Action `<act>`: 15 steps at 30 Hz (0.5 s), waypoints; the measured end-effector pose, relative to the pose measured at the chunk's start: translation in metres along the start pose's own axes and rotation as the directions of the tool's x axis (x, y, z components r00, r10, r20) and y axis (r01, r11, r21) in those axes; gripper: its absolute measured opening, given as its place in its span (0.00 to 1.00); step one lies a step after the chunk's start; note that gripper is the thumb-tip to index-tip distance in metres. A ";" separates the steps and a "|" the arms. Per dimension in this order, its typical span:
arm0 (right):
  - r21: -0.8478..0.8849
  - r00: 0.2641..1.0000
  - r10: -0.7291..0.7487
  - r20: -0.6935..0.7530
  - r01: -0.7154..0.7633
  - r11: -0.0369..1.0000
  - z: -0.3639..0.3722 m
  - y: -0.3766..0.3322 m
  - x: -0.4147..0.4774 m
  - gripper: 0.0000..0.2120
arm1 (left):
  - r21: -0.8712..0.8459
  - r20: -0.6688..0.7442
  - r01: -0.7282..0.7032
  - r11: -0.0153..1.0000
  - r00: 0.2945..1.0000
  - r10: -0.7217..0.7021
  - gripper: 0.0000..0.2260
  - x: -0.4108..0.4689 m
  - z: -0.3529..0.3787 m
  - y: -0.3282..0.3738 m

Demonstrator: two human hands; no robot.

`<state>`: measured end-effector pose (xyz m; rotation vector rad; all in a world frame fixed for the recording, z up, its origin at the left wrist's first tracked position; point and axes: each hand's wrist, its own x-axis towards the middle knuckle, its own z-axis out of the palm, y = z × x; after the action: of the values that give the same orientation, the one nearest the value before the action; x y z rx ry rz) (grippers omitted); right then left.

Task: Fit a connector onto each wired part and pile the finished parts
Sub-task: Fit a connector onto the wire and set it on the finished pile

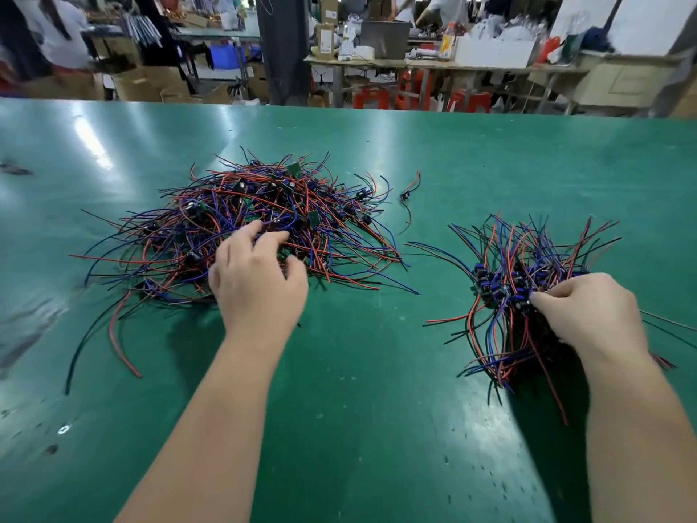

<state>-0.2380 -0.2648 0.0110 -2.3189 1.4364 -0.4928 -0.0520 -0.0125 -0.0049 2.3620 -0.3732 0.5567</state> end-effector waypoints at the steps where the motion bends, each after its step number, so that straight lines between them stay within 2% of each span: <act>1: 0.026 0.999 -0.018 -0.030 0.019 0.999 0.000 -0.003 -0.002 0.06 | 0.087 0.041 0.045 0.995 0.998 -0.048 0.17 0.002 0.001 -0.006; 4: 0.101 0.992 -0.073 -0.101 0.083 0.991 0.003 -0.011 -0.007 0.07 | 0.280 0.210 0.117 0.953 0.961 -0.179 0.19 0.009 0.006 -0.023; 6: 0.119 0.985 -0.121 -0.122 0.135 0.984 0.007 -0.015 -0.010 0.07 | 0.310 0.252 0.130 0.942 0.944 -0.214 0.16 0.014 0.008 -0.030; 10: 0.170 0.972 -0.194 -0.132 0.215 0.962 0.012 -0.020 -0.015 0.08 | 0.284 0.169 0.139 0.949 0.967 -0.192 0.13 0.014 0.010 -0.026; 12: 0.185 0.967 -0.216 -0.138 0.239 0.953 0.013 -0.021 -0.016 0.08 | 0.199 0.086 0.130 0.971 0.985 -0.149 0.13 0.010 0.008 -0.018; 15: 0.233 0.955 -0.248 -0.164 0.281 0.931 0.014 -0.026 -0.019 0.08 | 0.017 -0.120 -0.010 1.000 0.993 0.012 0.10 0.000 0.002 -0.001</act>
<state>-0.2195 -0.2348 0.0098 -2.3133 1.0416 -0.8685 -0.0506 -0.0137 -0.0066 2.3298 -0.3290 0.7054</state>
